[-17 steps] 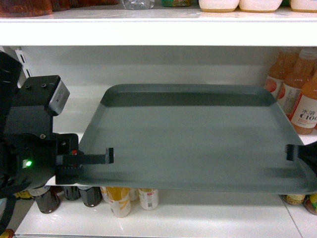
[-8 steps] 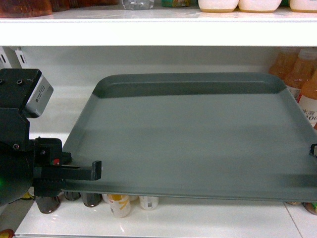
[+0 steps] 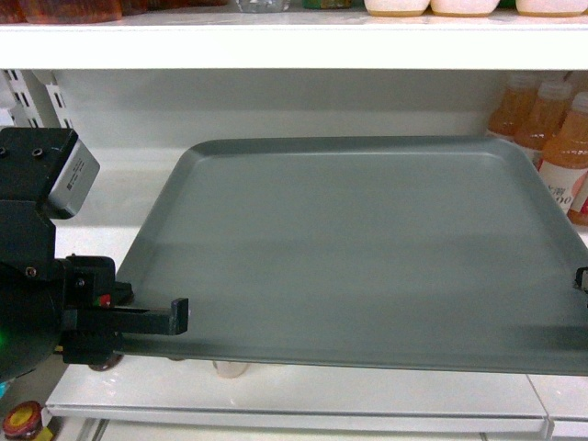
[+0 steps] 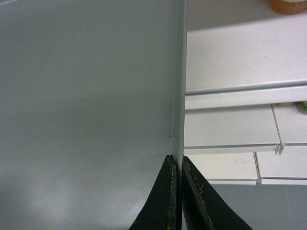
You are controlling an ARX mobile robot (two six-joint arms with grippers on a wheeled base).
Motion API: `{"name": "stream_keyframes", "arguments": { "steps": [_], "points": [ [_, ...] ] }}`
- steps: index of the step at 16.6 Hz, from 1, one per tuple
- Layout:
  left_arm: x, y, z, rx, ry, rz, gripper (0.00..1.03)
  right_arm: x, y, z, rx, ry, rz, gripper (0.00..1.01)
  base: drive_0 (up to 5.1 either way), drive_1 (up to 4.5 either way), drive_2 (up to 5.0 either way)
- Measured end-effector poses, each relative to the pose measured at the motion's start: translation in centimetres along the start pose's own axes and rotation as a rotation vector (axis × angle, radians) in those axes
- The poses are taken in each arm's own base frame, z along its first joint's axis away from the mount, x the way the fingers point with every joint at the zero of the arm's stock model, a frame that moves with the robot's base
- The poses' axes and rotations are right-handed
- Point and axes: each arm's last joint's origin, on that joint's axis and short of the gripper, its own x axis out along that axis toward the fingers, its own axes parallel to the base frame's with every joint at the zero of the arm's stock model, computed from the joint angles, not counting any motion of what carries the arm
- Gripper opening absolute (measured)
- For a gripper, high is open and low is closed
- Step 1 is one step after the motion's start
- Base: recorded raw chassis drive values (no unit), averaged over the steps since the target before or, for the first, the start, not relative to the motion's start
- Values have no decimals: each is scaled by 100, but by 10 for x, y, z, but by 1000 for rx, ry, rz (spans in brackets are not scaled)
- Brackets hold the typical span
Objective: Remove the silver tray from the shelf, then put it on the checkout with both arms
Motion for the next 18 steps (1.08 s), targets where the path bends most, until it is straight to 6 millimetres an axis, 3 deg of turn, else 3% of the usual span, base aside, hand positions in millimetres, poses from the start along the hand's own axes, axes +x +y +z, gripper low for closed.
{"name": "stream_keyframes", "arguments": {
  "steps": [18],
  "points": [
    [0, 0, -1, 2, 2, 6, 3, 0, 0, 0, 3, 2, 2, 2, 0, 0, 0]
  ]
}}
